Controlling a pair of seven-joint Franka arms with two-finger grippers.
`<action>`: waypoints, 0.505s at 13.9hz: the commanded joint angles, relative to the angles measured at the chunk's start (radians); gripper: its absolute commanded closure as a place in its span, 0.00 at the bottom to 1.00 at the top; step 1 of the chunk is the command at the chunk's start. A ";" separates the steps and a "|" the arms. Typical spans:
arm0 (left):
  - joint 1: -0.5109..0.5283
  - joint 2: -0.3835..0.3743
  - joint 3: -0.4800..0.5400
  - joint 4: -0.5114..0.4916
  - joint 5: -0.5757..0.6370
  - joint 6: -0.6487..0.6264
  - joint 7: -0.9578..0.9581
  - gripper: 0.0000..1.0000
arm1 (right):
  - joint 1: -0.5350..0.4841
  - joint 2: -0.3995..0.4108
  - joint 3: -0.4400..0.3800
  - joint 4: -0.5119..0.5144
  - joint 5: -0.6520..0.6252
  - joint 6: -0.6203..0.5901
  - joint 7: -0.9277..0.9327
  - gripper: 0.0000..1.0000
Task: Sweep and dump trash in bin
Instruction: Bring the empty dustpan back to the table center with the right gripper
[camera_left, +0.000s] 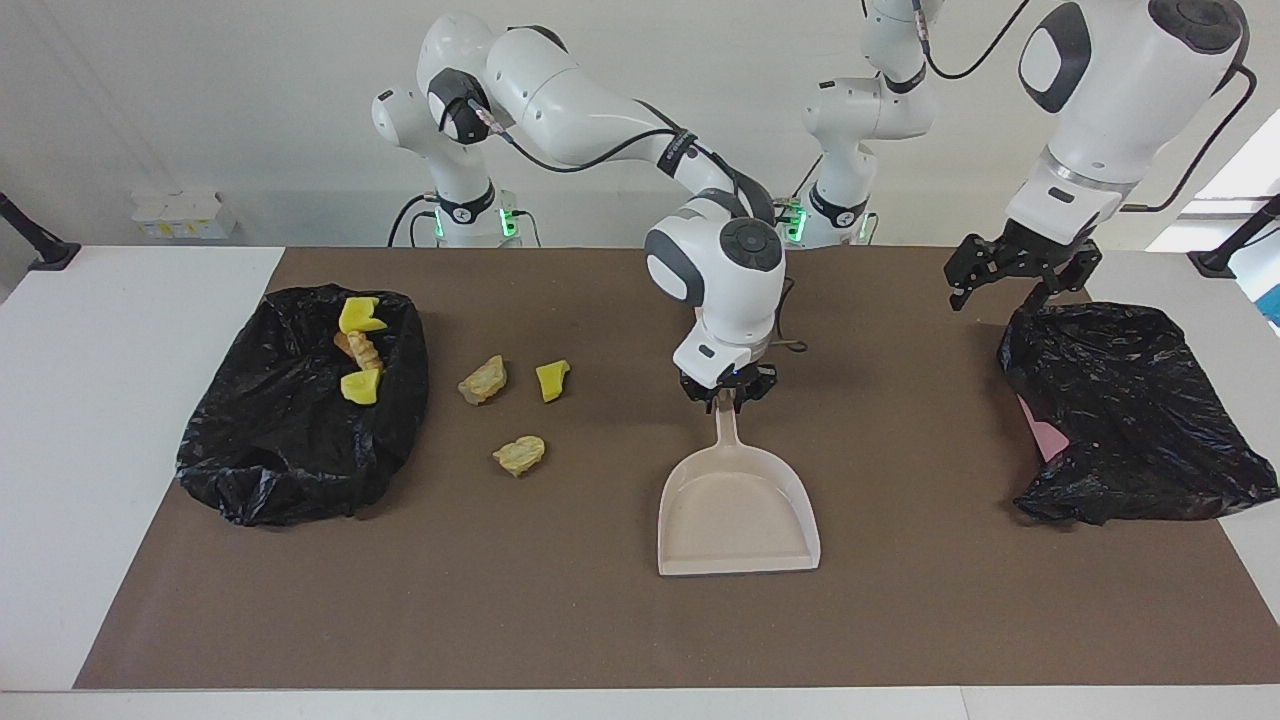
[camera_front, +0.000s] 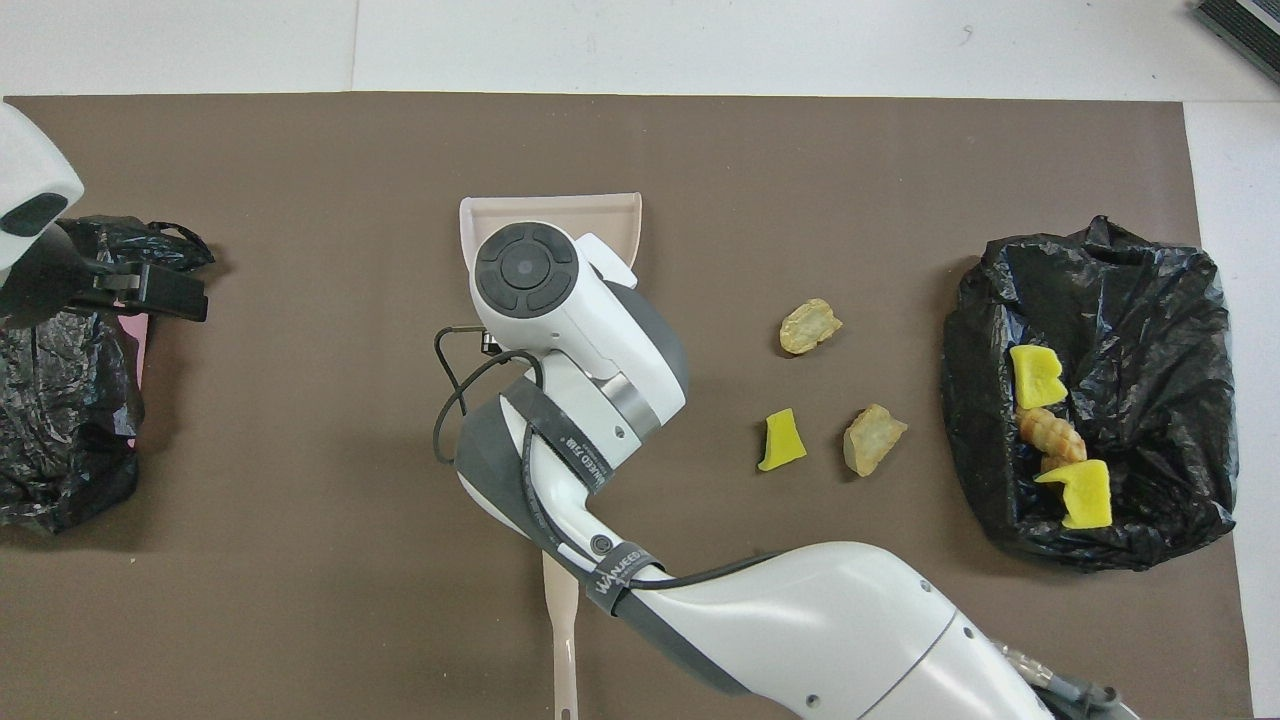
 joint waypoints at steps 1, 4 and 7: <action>-0.015 0.018 0.005 0.001 0.007 0.045 0.009 0.00 | -0.024 -0.095 0.004 -0.071 0.038 -0.015 0.017 0.00; -0.039 0.047 0.001 -0.023 0.007 0.111 0.008 0.00 | -0.012 -0.254 0.004 -0.250 0.038 -0.017 0.018 0.00; -0.110 0.119 -0.001 -0.029 0.007 0.174 -0.006 0.00 | 0.048 -0.435 0.007 -0.466 0.041 -0.007 0.037 0.00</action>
